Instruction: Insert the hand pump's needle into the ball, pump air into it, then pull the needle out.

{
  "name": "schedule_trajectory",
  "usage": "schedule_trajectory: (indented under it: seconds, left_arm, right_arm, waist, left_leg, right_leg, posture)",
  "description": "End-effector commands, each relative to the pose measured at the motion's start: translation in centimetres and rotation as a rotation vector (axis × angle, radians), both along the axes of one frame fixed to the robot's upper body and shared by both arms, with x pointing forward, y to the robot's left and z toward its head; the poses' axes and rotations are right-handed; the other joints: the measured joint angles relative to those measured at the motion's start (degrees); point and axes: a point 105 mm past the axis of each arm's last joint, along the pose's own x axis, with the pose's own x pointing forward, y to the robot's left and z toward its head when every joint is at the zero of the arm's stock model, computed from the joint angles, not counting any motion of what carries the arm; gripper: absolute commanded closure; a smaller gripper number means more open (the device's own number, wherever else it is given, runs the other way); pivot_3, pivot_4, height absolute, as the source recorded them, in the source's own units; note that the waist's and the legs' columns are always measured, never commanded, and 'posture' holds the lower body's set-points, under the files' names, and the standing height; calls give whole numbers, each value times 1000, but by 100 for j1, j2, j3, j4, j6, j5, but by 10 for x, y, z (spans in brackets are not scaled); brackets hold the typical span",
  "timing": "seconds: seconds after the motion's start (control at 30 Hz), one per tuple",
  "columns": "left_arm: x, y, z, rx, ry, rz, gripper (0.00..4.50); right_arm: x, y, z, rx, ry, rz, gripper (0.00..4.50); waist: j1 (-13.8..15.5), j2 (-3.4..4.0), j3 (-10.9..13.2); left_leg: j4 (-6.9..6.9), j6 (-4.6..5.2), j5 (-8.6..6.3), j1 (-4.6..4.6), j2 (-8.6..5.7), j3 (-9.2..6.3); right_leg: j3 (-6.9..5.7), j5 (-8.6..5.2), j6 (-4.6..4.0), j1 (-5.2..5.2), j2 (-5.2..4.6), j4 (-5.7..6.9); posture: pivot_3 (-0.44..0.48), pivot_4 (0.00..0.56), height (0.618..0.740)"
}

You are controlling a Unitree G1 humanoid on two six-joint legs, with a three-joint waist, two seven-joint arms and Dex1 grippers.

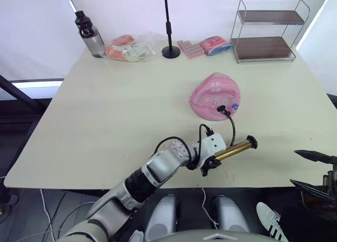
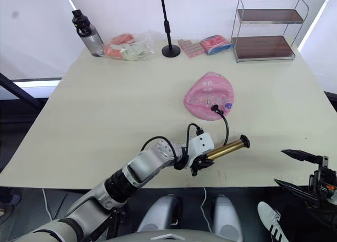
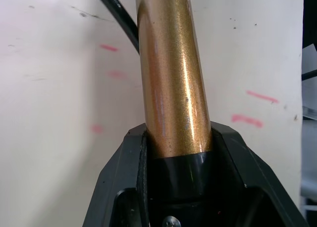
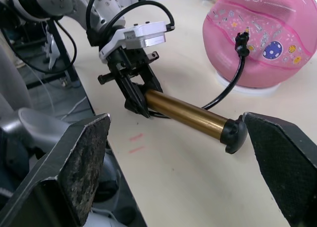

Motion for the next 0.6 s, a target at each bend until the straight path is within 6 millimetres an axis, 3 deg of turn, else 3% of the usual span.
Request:
schedule_trajectory:
  seconds: [0.03, 0.13, 0.3, 0.43, 0.6]
  left_arm:
    - [5, -2, 21, -116, -58, -33, 3331]
    - [6, 2, 36, -201, -130, -94, 3331]
    - [9, 16, 41, -266, -146, -98, 3331]
    - [9, 27, 48, -380, -176, -97, 3331]
    - [10, 24, 58, -494, -228, -88, 3331]
  right_arm:
    - [6, 11, 11, 75, -34, -29, 0]
    - [13, 21, 16, 138, -40, -74, 0]
    - [26, 34, 32, 265, -59, -147, 0]
    - [48, 43, 46, 416, 10, -279, 0]
    - [73, 59, 56, 537, 115, -401, 0]
  waist:
    - [1, -1, 0]
    - [2, 2, -1]
    - [-2, 2, -1]
    - [-9, 2, -1]
    - [4, 2, -1]
  left_leg:
    - [0, 0, 0, 0, 0, 2]
    - [0, 0, 0, -5, 1, 1]
    - [-1, 0, 0, -5, 7, 8]
    - [1, 0, 0, -12, 8, 23]
    - [1, 0, 1, -22, 8, 21]
  right_leg:
    - [2, 0, 1, -1, -2, 0]
    - [1, 1, 3, -6, -1, 0]
    - [8, 1, 0, -14, 0, 5]
    - [22, -1, -2, -31, 0, 17]
    - [20, 1, -1, -40, 0, 22]
  posture:
    - [0, 150, 740]
    - [0, 150, 740]
    - [0, 150, 740]
    - [0, 150, 740]
    - [0, 150, 740]
